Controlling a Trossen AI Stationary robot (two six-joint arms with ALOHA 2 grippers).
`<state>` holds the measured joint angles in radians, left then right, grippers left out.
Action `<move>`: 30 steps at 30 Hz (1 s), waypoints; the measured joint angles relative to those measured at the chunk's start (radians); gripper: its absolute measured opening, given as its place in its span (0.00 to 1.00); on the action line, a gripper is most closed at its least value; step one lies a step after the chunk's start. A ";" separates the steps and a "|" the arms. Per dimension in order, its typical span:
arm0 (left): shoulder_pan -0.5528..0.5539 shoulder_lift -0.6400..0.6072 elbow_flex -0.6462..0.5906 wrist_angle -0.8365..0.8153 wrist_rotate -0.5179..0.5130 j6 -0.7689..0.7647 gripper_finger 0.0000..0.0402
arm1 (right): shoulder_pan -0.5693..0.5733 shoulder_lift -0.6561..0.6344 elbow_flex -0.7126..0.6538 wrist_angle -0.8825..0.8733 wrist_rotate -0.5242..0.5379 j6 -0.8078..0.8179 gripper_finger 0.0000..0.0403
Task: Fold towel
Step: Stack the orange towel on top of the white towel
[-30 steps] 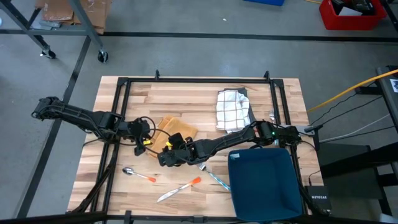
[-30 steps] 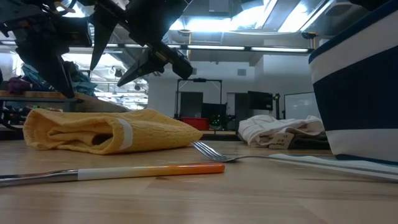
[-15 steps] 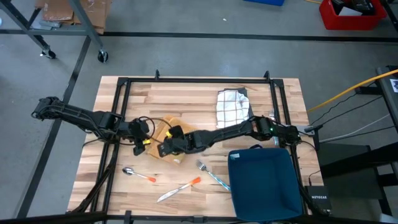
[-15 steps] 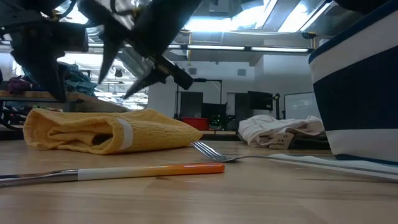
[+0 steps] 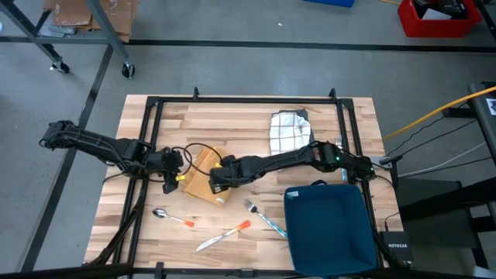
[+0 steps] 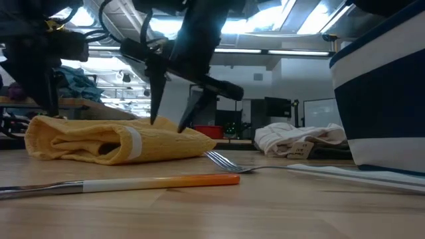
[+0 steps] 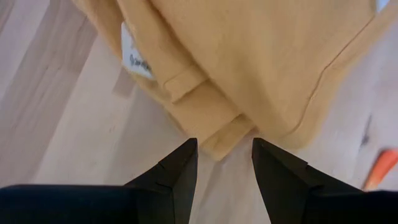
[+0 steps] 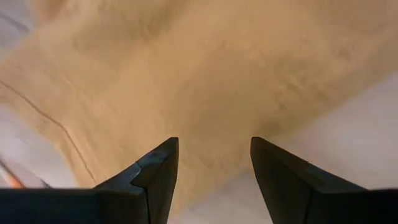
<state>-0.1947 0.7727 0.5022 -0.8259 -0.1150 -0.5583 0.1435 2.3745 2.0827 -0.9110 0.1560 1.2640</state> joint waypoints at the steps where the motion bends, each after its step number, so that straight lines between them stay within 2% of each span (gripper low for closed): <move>1: 0.000 0.000 0.000 0.016 0.000 -0.013 0.36 | 0.002 0.000 0.000 -0.012 -0.014 0.017 0.51; 8: 0.000 0.000 -0.081 0.198 -0.003 -0.069 0.36 | 0.020 0.000 0.000 -0.099 -0.036 0.042 0.51; 15: 0.019 0.000 -0.200 0.322 -0.140 -0.185 0.36 | 0.021 -0.002 0.000 -0.176 -0.047 0.042 0.51; 22: 0.108 -0.001 -0.200 0.408 -0.139 -0.129 0.36 | 0.020 -0.021 0.000 -0.258 -0.088 0.010 0.51; 30: 0.236 -0.001 -0.198 0.489 -0.067 -0.065 0.36 | 0.005 -0.021 0.000 -0.411 -0.125 0.006 0.51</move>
<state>0.0410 0.7719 0.3038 -0.3373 -0.1817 -0.6233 0.1490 2.3535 2.0827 -1.3222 0.0307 1.2705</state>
